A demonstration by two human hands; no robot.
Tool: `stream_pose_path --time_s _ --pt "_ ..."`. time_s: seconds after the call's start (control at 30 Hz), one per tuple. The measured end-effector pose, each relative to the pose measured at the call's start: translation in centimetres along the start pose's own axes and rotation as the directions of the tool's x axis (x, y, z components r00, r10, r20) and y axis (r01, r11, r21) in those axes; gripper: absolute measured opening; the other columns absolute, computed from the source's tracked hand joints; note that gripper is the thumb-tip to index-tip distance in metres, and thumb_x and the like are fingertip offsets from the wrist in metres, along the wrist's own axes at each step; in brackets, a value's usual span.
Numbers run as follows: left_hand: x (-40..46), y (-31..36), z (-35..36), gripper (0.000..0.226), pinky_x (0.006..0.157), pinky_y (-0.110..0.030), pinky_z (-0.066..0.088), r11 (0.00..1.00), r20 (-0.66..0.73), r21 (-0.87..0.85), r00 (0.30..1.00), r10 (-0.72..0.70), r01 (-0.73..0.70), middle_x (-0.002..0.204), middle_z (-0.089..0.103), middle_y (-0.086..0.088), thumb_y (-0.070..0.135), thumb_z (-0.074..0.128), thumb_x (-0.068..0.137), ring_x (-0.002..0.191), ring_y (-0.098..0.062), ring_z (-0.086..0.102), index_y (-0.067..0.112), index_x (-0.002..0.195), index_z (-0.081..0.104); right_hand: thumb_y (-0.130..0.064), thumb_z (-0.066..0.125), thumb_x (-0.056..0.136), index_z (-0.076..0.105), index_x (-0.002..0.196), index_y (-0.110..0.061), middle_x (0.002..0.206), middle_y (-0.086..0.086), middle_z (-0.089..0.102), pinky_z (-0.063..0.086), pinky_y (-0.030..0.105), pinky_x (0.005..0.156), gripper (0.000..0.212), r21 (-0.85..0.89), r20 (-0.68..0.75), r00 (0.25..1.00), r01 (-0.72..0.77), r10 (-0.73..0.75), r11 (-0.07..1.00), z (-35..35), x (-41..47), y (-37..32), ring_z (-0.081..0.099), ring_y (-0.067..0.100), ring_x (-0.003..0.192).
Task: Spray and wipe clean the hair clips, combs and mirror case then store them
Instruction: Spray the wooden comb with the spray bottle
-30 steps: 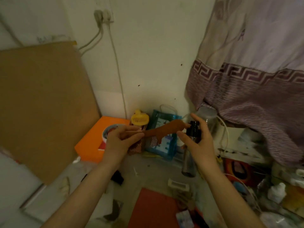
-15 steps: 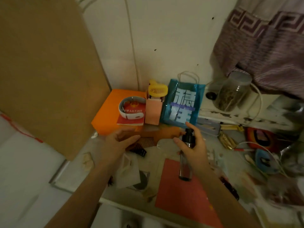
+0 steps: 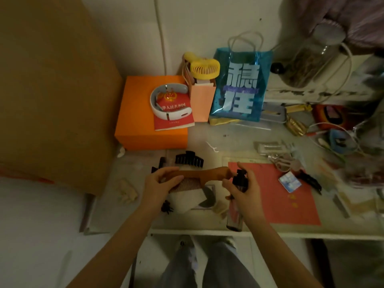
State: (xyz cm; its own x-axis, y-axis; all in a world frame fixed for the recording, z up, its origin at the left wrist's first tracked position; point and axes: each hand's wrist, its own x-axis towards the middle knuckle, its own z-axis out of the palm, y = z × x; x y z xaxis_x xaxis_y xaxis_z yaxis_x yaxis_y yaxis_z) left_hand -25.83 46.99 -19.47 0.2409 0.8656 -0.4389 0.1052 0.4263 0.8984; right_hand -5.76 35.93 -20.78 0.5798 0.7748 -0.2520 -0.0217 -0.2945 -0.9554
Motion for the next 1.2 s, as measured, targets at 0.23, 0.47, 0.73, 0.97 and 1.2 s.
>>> stream_pose_path --time_s 0.23,0.47,0.73,0.97,1.2 --pt "-0.7 -5.9 0.2 0.026 0.08 -0.032 0.054 0.991 0.012 -0.029 0.992 -0.127 0.128 0.117 0.061 -0.011 0.004 0.067 0.083 0.107 -0.029 0.06 0.027 0.093 0.068 -0.017 0.074 0.081 0.045 0.13 -0.032 0.105 -0.015 0.061 0.057 0.035 0.084 0.059 -0.147 0.01 0.997 -0.073 0.075 0.987 -0.1 -0.9 4.1 0.063 0.011 0.1" --pt "-1.4 -11.5 1.6 0.023 0.079 -0.033 0.053 0.976 -0.103 -0.066 0.971 -0.215 0.21 0.112 0.063 -0.015 0.004 0.07 0.081 0.105 -0.029 0.06 0.025 0.09 0.068 -0.013 0.073 0.082 0.044 0.136 -0.025 0.108 -0.02 0.054 0.057 0.044 0.084 0.063 -0.227 0.021 0.993 -0.11 0.117 0.968 -0.4 -1.7 7.9 0.062 0.011 0.101" --pt "-1.7 -14.4 2.2 0.026 0.072 -0.021 0.049 0.966 -0.145 -0.102 0.957 -0.25 0.237 0.11 0.063 -0.004 0.006 0.071 0.081 0.102 -0.017 0.059 0.024 0.099 0.066 -0.014 0.071 0.084 0.039 0.141 -0.018 0.118 -0.011 0.054 0.049 0.018 0.088 0.066 -0.27 0.029 0.994 -0.097 0.109 0.958 -0.9 -1.7 10.4 0.055 0.013 0.11" --pt "-1.7 -15.3 2.9 0.04 0.085 -0.02 0.049 0.991 -0.168 -0.009 0.977 -0.132 0.132 0.115 0.058 -0.002 -0.003 0.067 0.082 0.106 -0.016 0.057 0.016 0.115 0.054 -0.016 0.071 0.084 0.036 0.143 -0.019 0.119 -0.014 0.048 0.043 0.011 0.087 0.069 -0.288 0.033 0.992 -0.108 0.122 0.952 -0.9 -1.3 11.5 0.049 0.007 0.112" --pt "-0.7 -15.6 1.6 0.037 0.079 -0.015 0.05 0.998 -0.196 0.016 0.979 -0.06 0.065 0.104 0.064 0.006 -0.004 0.068 0.081 0.096 -0.003 0.062 0.029 0.097 0.062 -0.012 0.071 0.084 0.034 0.145 -0.017 0.125 -0.021 0.047 0.038 0.005 0.094 0.071 -0.266 0.12 0.986 -0.08 0.115 0.961 0.1 -0.7 11.6 0.048 -0.009 0.111"
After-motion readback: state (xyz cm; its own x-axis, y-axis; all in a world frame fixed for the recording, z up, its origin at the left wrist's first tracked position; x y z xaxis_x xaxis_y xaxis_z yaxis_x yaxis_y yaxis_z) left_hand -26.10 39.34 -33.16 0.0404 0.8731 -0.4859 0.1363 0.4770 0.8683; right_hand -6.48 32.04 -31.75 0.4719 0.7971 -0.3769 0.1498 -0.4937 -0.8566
